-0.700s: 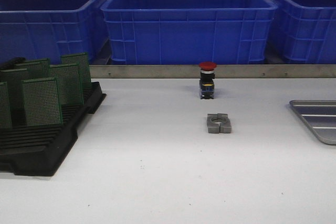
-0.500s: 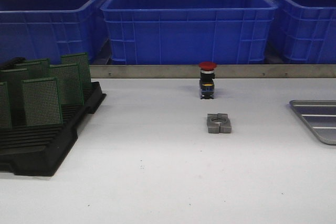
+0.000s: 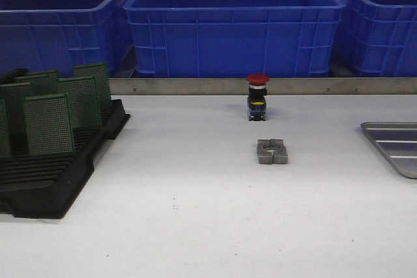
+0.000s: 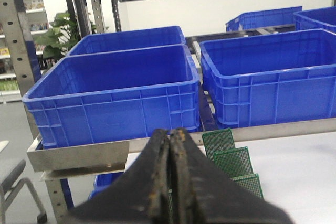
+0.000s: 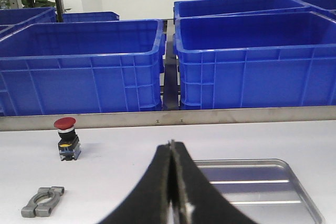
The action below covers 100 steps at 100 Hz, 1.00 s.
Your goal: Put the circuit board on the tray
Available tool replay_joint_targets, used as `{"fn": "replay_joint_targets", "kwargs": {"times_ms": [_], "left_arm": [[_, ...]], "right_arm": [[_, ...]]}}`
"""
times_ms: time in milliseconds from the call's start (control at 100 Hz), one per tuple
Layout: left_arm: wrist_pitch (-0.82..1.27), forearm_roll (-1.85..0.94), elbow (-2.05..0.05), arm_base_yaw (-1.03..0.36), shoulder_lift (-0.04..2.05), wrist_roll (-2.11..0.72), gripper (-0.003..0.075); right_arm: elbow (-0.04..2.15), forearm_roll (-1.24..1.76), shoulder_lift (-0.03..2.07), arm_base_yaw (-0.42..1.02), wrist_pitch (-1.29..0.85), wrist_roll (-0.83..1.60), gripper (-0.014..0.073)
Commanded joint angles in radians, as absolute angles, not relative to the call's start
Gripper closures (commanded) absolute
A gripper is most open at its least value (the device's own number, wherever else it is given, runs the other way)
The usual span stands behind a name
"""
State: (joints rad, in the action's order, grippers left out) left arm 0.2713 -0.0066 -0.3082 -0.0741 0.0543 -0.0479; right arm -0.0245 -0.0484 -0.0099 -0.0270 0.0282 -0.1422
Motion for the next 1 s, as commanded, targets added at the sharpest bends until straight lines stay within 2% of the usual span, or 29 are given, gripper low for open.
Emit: {"fn": "replay_joint_targets", "kwargs": {"times_ms": [0,320,520,800,890,940,990], "left_arm": [[0.287,-0.016,-0.415,-0.072,0.138,-0.040,0.0738],[0.613,-0.016,-0.722,-0.072,0.485,-0.040,0.0738],[0.653,-0.016,-0.798,-0.072,0.645,-0.040,0.0738],[0.652,-0.024,-0.806,-0.072,0.725,-0.040,0.0732],[0.652,-0.024,-0.806,-0.072,0.725,-0.040,0.0657],[0.654,-0.024,-0.806,-0.072,0.725,-0.040,0.0575],[0.661,-0.024,-0.806,-0.072,0.725,-0.040,0.0451]], "right_arm": [[-0.012,-0.052,-0.032,-0.024,0.115,-0.142,0.0662],[-0.012,-0.052,-0.032,-0.024,0.115,-0.142,0.0662],[-0.012,-0.052,-0.032,-0.024,0.115,-0.142,0.0662],[-0.012,-0.052,-0.032,-0.024,0.115,-0.142,0.0662],[-0.012,-0.052,-0.032,-0.024,0.115,-0.142,0.0662],[-0.012,-0.052,-0.032,-0.024,0.115,-0.142,0.0662],[-0.012,-0.052,-0.032,-0.024,0.115,-0.142,0.0662]]}}
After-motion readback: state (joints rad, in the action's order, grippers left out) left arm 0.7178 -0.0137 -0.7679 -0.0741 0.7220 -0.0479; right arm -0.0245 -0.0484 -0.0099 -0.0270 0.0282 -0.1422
